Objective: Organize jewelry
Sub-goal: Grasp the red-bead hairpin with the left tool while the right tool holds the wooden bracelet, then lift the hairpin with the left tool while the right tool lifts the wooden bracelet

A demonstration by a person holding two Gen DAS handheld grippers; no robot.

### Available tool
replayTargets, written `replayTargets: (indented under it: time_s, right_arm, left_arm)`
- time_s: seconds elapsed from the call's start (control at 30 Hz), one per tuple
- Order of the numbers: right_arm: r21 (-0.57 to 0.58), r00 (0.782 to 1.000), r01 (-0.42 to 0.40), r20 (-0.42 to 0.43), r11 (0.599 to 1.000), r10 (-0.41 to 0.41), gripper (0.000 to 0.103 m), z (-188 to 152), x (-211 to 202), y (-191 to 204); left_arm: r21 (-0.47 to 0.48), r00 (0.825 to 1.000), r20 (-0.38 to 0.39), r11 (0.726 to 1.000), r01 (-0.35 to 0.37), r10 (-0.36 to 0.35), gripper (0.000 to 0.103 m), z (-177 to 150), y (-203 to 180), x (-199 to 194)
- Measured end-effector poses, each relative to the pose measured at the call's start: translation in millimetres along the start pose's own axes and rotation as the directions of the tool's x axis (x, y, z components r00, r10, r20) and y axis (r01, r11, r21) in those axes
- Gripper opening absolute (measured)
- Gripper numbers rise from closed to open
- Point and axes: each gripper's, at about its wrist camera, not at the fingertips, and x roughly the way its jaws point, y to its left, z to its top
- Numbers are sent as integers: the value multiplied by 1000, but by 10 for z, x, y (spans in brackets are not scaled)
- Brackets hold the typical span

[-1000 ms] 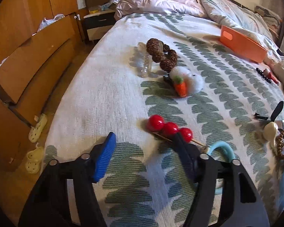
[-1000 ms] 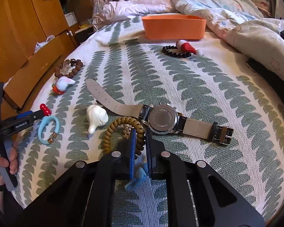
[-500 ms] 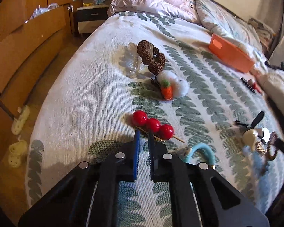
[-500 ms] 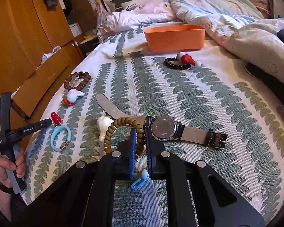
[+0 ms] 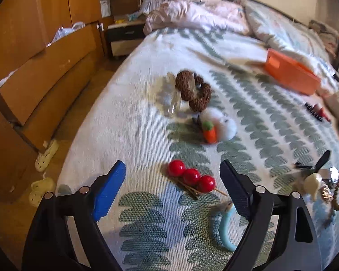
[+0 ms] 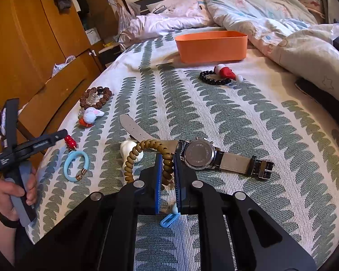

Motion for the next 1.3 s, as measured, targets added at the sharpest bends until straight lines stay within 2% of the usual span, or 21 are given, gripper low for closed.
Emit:
replayTargets:
  time_s: [0.3, 0.37, 0.4, 0.57, 0.8, 1.03, 1.2, 1.3]
  right_arm:
    - [1, 1000, 2, -2, 1000, -2, 11, -2, -1, 7]
    - [2, 1000, 2, -3, 1000, -2, 11, 3, -3, -8]
    - [5, 1000, 2, -1, 1000, -2, 11, 4, -6, -14]
    - [-4, 1000, 1, 4, 1000, -1, 11, 6, -19, -1]
    - [12, 999, -10, 42, 1000, 9, 11, 40, -121, -50]
    - [22, 996, -31, 86, 999, 29, 11, 140, -220, -52]
    - [18, 990, -36, 134, 999, 33, 11, 446, -279, -49]
    - [6, 987, -22, 159, 1000, 20, 11, 741, -268, -83]
  left_arm:
    - [14, 995, -90, 999, -42, 43, 82, -72, -134, 234]
    - [29, 993, -94, 997, -67, 70, 70, -93, -155, 256]
    - [26, 994, -91, 998, -63, 65, 67, -94, -145, 246]
    - [1, 994, -85, 998, -64, 64, 32, -95, -65, 218]
    - [-21, 997, -77, 1000, -12, 10, 30, -109, -24, 116]
    - [-44, 1000, -9, 999, 10, -11, 31, 0, 10, -115]
    - [-30, 998, 60, 1000, 8, -6, 31, 252, -17, -269]
    - [-31, 996, 90, 1000, 1, 2, 31, 437, -6, -278]
